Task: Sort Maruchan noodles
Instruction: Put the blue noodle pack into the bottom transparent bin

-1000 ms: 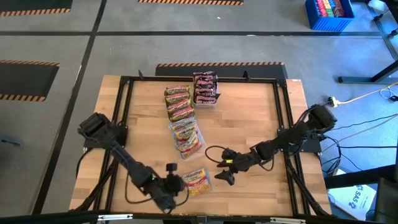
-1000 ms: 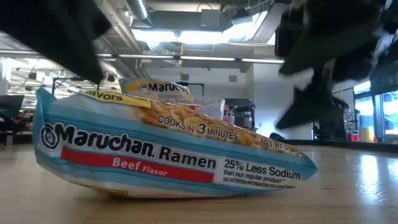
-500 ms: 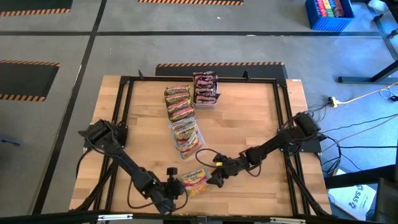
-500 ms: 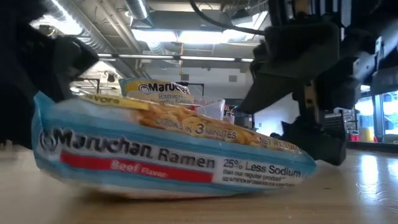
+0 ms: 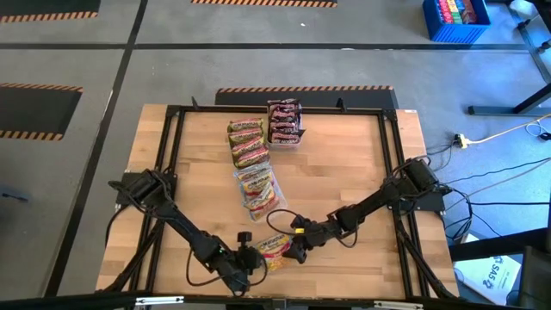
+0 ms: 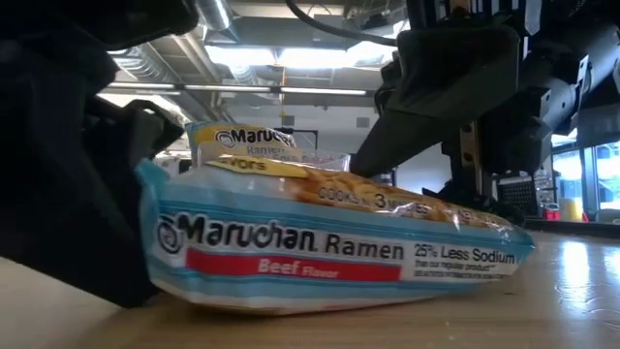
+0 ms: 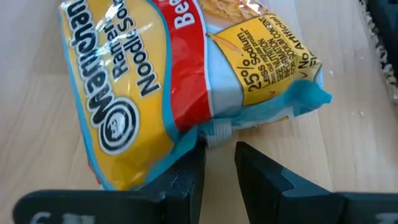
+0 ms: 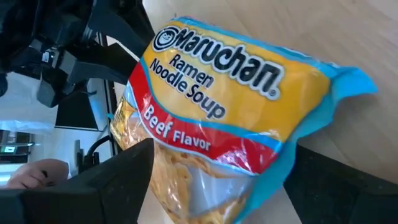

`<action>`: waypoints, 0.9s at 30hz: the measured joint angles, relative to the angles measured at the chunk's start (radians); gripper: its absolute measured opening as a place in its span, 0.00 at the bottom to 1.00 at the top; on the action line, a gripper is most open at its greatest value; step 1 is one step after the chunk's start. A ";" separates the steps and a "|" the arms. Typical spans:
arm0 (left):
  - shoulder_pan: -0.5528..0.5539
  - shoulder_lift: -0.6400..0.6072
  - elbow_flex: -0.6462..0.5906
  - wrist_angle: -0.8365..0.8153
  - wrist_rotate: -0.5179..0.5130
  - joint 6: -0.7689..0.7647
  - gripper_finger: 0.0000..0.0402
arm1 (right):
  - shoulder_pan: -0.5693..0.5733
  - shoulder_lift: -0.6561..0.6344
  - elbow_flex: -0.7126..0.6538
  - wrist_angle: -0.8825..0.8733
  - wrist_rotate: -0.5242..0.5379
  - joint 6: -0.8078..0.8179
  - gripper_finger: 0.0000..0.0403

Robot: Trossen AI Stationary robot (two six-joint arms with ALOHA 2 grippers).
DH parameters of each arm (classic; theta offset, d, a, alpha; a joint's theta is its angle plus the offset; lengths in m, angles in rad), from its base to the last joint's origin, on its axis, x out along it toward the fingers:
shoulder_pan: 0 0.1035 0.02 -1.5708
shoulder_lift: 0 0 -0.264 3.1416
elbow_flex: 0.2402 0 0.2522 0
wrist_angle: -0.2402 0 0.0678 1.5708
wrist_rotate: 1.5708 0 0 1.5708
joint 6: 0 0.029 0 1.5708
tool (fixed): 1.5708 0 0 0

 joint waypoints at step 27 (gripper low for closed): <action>0.022 0.006 -0.003 0.155 -0.034 0.190 0.22 | 0.062 0.004 0.065 0.155 -0.010 -0.302 0.82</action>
